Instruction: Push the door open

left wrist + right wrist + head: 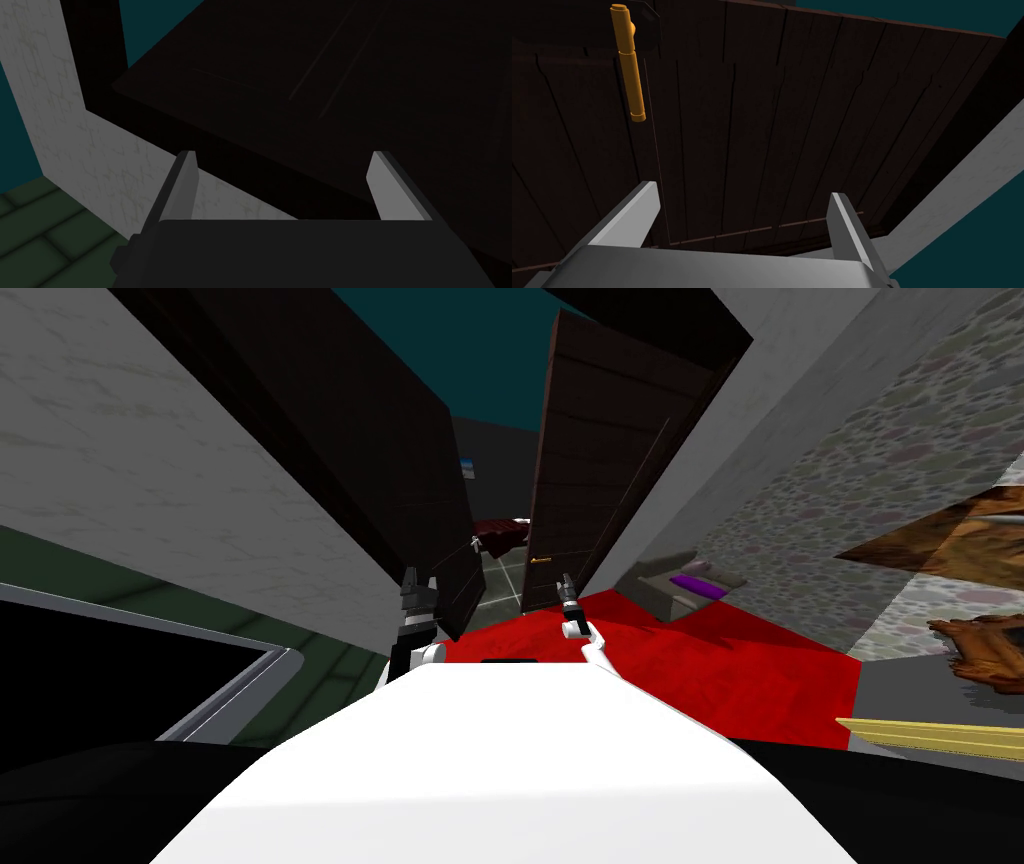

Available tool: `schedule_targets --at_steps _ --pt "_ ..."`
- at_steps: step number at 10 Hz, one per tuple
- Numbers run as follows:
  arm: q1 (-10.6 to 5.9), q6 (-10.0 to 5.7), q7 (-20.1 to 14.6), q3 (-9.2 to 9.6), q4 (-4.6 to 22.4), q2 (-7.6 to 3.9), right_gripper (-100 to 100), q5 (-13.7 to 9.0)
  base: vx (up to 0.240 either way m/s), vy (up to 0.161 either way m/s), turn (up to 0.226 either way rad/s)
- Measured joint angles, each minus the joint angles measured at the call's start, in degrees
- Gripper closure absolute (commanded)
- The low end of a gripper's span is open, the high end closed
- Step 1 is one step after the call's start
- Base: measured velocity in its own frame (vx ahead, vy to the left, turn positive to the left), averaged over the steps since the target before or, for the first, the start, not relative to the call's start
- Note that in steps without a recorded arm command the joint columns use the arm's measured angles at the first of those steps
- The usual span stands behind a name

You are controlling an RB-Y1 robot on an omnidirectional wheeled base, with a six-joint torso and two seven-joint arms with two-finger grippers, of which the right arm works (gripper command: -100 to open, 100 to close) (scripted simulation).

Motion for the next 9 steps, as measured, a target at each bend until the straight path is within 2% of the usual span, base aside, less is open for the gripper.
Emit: schedule_targets --at_steps 6,9 --pt "-4.07 0.63 -1.8 0.49 8.3 -2.25 -100 -1.4 0.001 -0.081 0.132" --pt "-6.56 0.81 -2.9 0.76 13.3 -3.62 -100 -2.3 -0.009 -0.107 0.222"
